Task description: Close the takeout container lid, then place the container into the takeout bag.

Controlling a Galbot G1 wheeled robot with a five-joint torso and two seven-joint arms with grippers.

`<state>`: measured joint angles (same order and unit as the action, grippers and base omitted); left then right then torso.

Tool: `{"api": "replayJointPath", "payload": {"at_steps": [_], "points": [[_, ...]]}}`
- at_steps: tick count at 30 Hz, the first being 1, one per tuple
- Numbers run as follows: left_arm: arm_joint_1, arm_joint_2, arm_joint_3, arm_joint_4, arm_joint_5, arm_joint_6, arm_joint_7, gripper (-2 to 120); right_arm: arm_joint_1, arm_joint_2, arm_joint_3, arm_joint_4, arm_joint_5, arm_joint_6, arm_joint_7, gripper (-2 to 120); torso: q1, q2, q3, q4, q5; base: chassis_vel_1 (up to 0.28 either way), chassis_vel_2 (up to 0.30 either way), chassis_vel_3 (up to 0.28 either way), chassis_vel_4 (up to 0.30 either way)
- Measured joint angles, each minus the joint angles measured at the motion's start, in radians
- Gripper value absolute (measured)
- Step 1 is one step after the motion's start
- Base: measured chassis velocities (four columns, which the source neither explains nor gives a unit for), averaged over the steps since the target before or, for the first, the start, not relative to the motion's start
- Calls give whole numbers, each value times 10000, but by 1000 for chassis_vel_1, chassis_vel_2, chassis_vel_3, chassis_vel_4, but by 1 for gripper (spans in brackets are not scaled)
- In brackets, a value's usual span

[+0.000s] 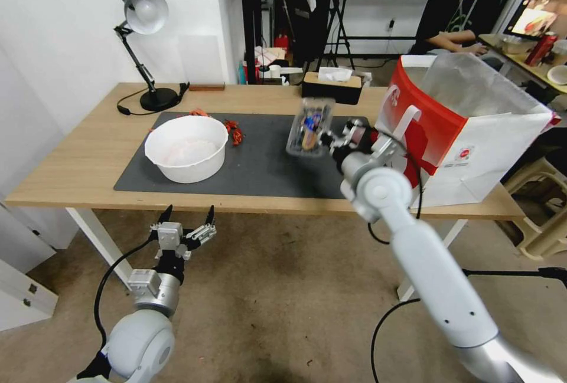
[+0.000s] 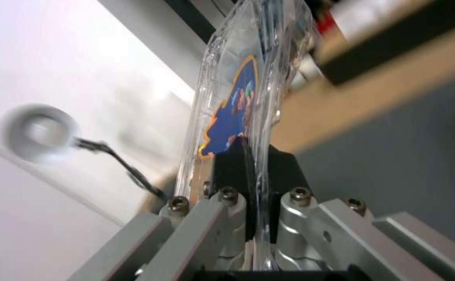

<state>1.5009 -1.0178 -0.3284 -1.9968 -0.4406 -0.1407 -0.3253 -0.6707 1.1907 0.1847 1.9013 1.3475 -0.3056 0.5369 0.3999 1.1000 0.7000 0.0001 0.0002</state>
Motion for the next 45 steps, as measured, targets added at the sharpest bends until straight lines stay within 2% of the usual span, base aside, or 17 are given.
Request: {"api": "replayJointPath", "payload": {"at_steps": [8, 13, 17, 28, 31, 33, 34, 41, 45], "points": [[13, -95, -11, -9, 140, -44, 0, 100, 772, -1059, 1487, 1293, 327, -488, 604, 0, 0, 0, 0, -1, 0, 0, 0, 0, 0], [6, -132, 40, -21, 220, -73, 8, 100, 898, -1949, 2424, 1345, -251, -732, 961, 0, 0, 0, 0, -3, 2, 0, 0, 0, 0], [-36, -149, 119, -23, 254, -76, 15, 100, 723, -2354, 3043, 1172, -345, -855, 1253, 0, 0, 0, 0, -3, 0, 0, 0, 0, 0], [-54, -146, 186, -96, 288, -72, 20, 100, -540, -2483, 4221, 759, -866, -1230, 1511, 0, 0, 0, 0, -1, 1, 0, 0, 0, 0], [-52, -146, 191, -101, 292, -69, 20, 100, -785, -2437, 4259, 759, -1039, -1341, 1487, 8, 0, 0, 0, -1, -1, 0, 0, 0, 0], [-42, -151, 196, -120, 300, -63, 22, 100, -902, -2379, 4268, 759, -1142, -1412, 1476, 18, 0, 0, 0, -1, -2, 0, 0, 0, 0], [-42, -151, 196, -120, 300, -63, 22, 100, -902, -2379, 4268, 759, -1142, -1412, 1476, 18, 0, 0, 0, -1, -2, 0, 0, 0, 0], [37, -146, 157, -181, 304, -59, 22, 100, -803, -2386, 4296, 819, -1108, -1455, 1472, 46, 2, 0, 0, 0, -2, 0, 0, 0, 0], [70, -136, 126, -216, 305, -59, 24, 100, -673, -2413, 4461, 1028, -329, -826, 967, 59, 3, 0, 0, 0, -3, 0, 0, 0, 0]]}}
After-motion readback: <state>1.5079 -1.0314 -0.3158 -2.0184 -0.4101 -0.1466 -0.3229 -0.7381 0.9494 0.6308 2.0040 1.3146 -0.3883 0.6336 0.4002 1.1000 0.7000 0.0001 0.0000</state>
